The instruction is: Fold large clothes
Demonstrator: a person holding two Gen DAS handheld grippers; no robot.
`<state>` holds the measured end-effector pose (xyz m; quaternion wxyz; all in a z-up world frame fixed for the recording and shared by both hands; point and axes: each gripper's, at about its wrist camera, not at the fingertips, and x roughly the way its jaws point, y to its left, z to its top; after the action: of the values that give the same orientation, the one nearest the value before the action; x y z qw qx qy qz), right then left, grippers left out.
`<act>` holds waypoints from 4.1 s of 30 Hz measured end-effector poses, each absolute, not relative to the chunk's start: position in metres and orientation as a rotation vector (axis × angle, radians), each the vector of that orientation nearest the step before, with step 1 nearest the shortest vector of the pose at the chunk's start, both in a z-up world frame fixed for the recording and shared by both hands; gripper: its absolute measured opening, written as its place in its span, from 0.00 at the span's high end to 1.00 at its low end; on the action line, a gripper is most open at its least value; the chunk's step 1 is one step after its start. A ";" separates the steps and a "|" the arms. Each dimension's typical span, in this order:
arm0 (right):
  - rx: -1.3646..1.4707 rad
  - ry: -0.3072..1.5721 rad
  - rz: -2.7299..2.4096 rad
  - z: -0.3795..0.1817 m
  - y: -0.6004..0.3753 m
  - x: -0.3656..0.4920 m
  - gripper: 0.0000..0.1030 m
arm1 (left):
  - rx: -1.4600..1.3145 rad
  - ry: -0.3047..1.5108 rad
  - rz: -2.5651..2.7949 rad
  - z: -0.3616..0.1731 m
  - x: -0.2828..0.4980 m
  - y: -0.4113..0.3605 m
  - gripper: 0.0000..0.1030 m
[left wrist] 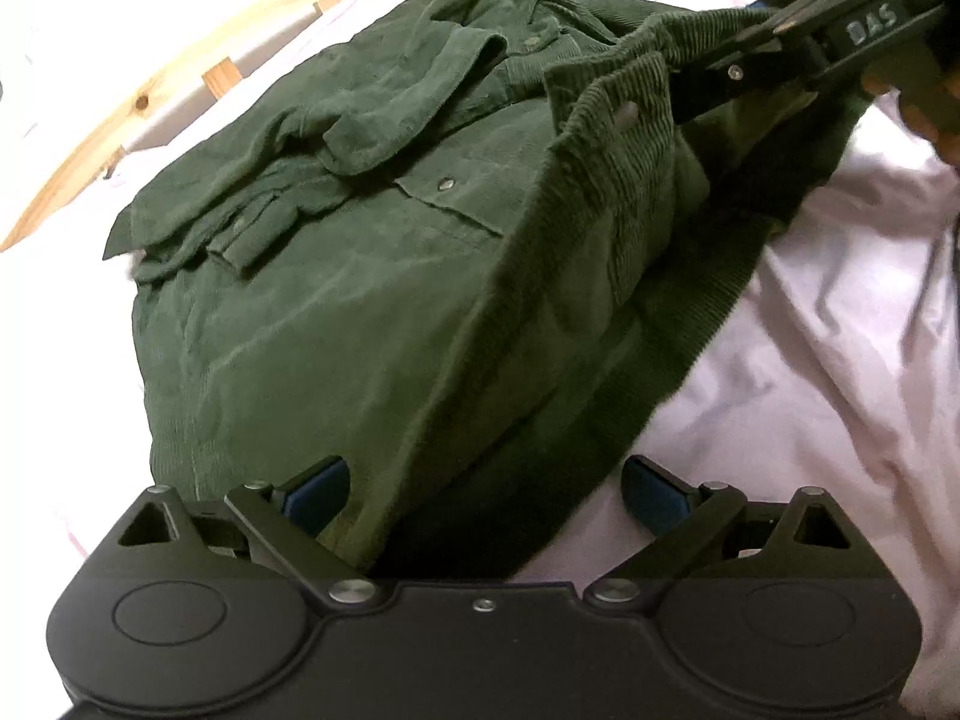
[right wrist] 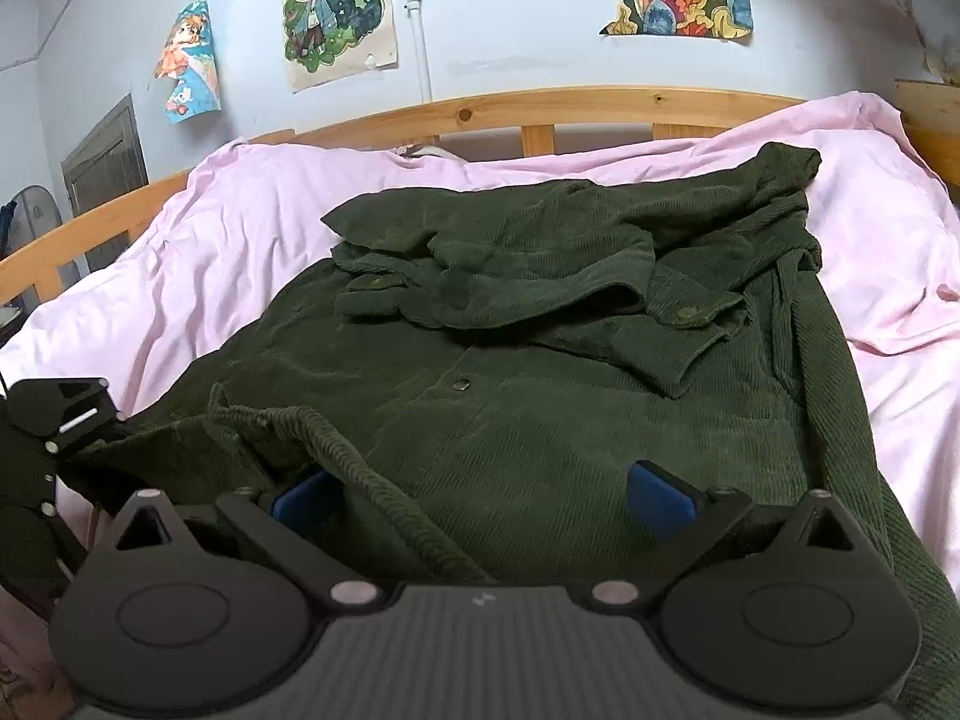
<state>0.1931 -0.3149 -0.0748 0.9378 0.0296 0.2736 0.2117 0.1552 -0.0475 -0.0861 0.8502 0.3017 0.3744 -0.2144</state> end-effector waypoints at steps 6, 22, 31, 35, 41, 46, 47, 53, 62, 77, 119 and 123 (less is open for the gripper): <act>0.064 0.547 0.438 -0.077 -0.315 0.192 0.00 | 0.703 0.711 -0.405 -0.098 0.150 -0.070 0.03; 0.058 0.529 0.431 -0.076 -0.320 0.189 0.00 | 0.935 0.484 -0.335 -0.112 0.113 -0.092 0.19; 0.044 0.510 0.427 -0.075 -0.319 0.184 0.00 | 0.950 0.447 -0.304 -0.106 0.106 -0.079 0.33; 0.039 0.498 0.436 -0.070 -0.321 0.178 0.00 | 0.977 0.367 -0.327 -0.091 0.095 -0.073 0.60; -0.126 0.468 0.531 -0.064 -0.306 0.150 0.00 | 0.831 0.441 -0.391 -0.058 0.115 -0.070 0.89; -0.389 0.460 0.593 -0.077 -0.269 0.129 0.00 | 0.672 0.539 -0.454 -0.030 0.145 -0.062 0.92; -0.451 0.464 0.569 -0.083 -0.261 0.129 0.00 | 0.646 0.556 -0.465 -0.024 0.150 -0.060 0.92; -0.711 0.405 0.378 -0.113 -0.232 0.141 0.11 | 0.515 0.595 -0.474 -0.004 0.169 -0.052 0.92; -0.382 0.363 0.376 -0.081 -0.260 0.151 0.82 | 0.608 0.575 -0.438 -0.032 0.138 -0.054 0.68; -0.222 0.371 0.384 -0.062 -0.290 0.157 0.84 | 0.775 0.640 -0.112 -0.085 0.138 -0.049 0.74; -0.367 0.469 0.187 0.074 -0.346 0.109 0.94 | 0.405 0.584 -0.191 0.115 0.131 0.036 0.94; -0.277 0.514 0.164 0.067 -0.355 0.191 0.93 | 0.405 0.648 -0.196 0.112 0.218 0.026 0.93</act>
<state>0.1913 -0.3548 0.0667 0.9543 -0.1366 0.2530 0.0809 0.2180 0.0259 0.1123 0.9231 0.1974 0.3157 -0.0957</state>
